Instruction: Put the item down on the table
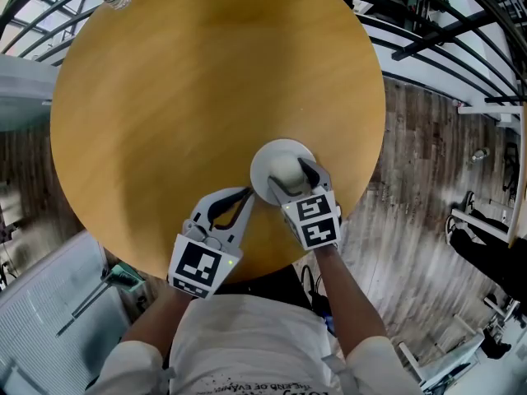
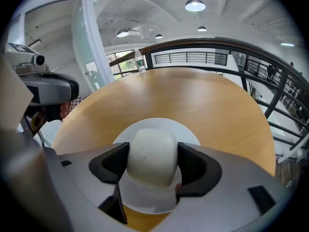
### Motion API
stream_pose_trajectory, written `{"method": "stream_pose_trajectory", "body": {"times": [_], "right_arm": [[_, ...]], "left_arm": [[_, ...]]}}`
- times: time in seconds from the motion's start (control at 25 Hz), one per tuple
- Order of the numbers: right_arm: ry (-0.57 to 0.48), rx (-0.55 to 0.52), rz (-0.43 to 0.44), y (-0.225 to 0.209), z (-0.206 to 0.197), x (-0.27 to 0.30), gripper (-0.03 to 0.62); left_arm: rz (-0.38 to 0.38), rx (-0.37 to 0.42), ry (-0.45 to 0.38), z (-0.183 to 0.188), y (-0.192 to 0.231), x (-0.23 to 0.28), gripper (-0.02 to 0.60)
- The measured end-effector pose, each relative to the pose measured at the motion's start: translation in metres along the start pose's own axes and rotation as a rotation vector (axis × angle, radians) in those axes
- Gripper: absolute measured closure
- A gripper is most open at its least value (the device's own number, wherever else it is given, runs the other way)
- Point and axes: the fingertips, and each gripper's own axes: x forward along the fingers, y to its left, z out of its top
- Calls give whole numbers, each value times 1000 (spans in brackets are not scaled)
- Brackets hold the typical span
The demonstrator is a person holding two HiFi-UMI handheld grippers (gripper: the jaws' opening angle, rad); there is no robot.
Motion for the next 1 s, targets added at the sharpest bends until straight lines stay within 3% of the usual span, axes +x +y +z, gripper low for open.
{"method": "stream_pose_trajectory", "body": {"times": [1.0], "right_arm": [[86,-93,-57,1,-6,8,278]], "left_arm": [[18,-11,-5,1,9,-2,554]]}}
